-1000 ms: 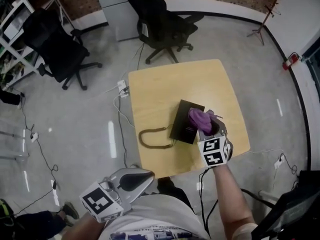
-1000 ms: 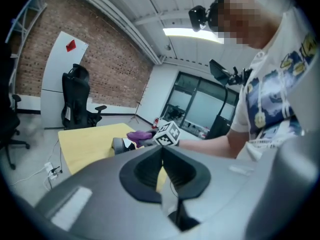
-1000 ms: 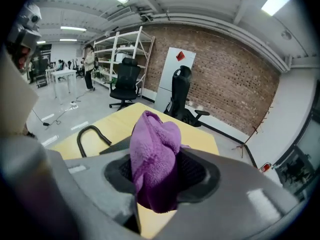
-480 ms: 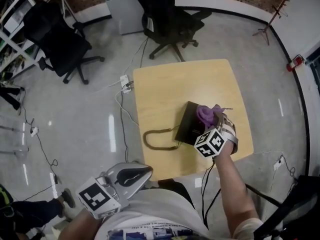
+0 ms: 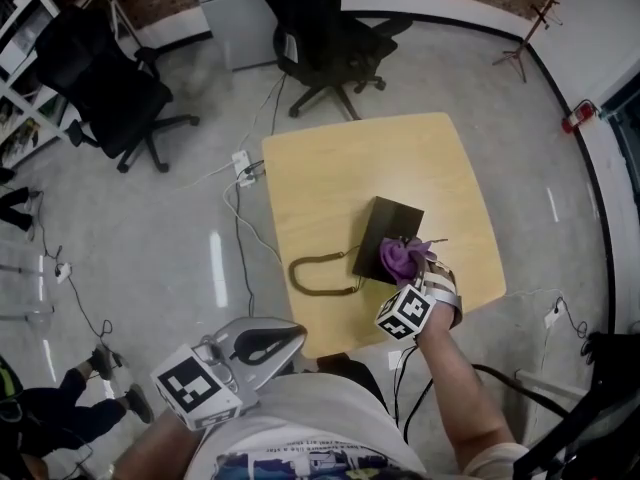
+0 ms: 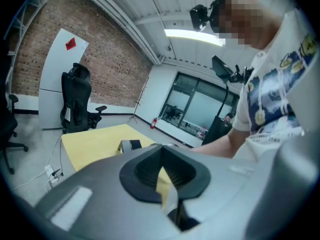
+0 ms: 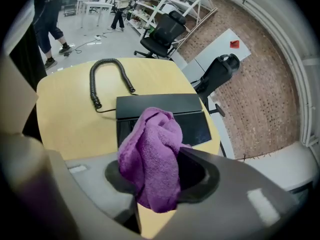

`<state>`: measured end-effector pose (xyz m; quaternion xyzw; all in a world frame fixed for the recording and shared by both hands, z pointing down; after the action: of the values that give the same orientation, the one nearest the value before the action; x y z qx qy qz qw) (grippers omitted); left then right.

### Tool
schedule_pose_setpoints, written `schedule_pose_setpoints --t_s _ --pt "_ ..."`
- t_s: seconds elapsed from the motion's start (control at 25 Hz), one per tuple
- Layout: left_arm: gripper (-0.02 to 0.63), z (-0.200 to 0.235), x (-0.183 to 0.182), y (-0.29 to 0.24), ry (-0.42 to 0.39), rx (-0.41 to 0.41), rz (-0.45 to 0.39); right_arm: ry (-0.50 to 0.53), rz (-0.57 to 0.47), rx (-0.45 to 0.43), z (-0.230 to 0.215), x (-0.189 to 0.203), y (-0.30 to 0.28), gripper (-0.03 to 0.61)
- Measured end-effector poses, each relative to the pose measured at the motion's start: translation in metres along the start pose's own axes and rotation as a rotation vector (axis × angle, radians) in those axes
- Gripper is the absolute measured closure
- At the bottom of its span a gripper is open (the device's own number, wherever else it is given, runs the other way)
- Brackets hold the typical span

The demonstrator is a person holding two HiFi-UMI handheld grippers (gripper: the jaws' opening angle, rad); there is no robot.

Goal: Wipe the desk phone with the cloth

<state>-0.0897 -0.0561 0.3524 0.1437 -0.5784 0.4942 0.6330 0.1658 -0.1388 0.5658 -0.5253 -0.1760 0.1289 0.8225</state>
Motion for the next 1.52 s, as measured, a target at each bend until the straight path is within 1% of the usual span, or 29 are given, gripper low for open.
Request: schedule_pose_setpoints --t_s 0.24,0.36,0.44,0.56,0.76,0.88,1.0,1.16,1.28,1.52 --pt "0.609 0.001 -0.003 0.002 0.006 0.023 0.001 0.01 0.021 -0.083 0.036 0.003 0.004 0.42" --pt "0.609 0.002 -0.001 0.003 -0.001 0.024 0.002 -0.001 0.009 -0.096 0.039 0.005 0.011 0.42" --pt "0.609 0.003 0.0 0.004 -0.004 0.021 -0.005 -0.026 -0.01 -0.072 0.027 0.005 0.019 0.42" --pt "0.609 0.003 -0.002 0.003 -0.002 0.01 -0.017 -0.058 -0.035 -0.011 -0.006 0.007 0.029 0.42" --pt "0.609 -0.004 -0.001 0.004 -0.004 -0.012 -0.023 -0.082 -0.034 0.066 -0.061 0.015 0.026 0.42" --pt "0.609 -0.006 0.0 0.005 0.0 -0.036 -0.024 -0.097 -0.036 0.094 -0.087 0.018 0.02 0.42" --pt "0.609 -0.009 0.003 0.005 0.004 -0.055 -0.022 -0.098 -0.031 0.094 -0.098 0.019 0.011 0.42" --pt "0.609 -0.014 0.005 0.001 0.001 -0.06 -0.016 -0.061 -0.018 0.063 -0.085 0.021 0.001 0.42" --pt "0.609 -0.017 0.004 -0.002 -0.003 -0.049 -0.008 -0.032 -0.017 0.032 -0.063 0.02 -0.001 0.42" --pt "0.609 -0.02 0.0 -0.011 -0.022 -0.011 0.006 -0.007 -0.009 -0.038 -0.011 0.025 -0.002 0.42"
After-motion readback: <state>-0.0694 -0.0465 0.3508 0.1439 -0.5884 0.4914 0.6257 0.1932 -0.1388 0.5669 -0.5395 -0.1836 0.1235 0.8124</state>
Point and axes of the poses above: the fingertips, and each gripper's own axes: y backward along the fingers, z to its left, x out of its underside, the point moved 6 cm from there along y, backward along the fingers, and after that the axes turned 12 degrees about -x, right-handed, at the moved point
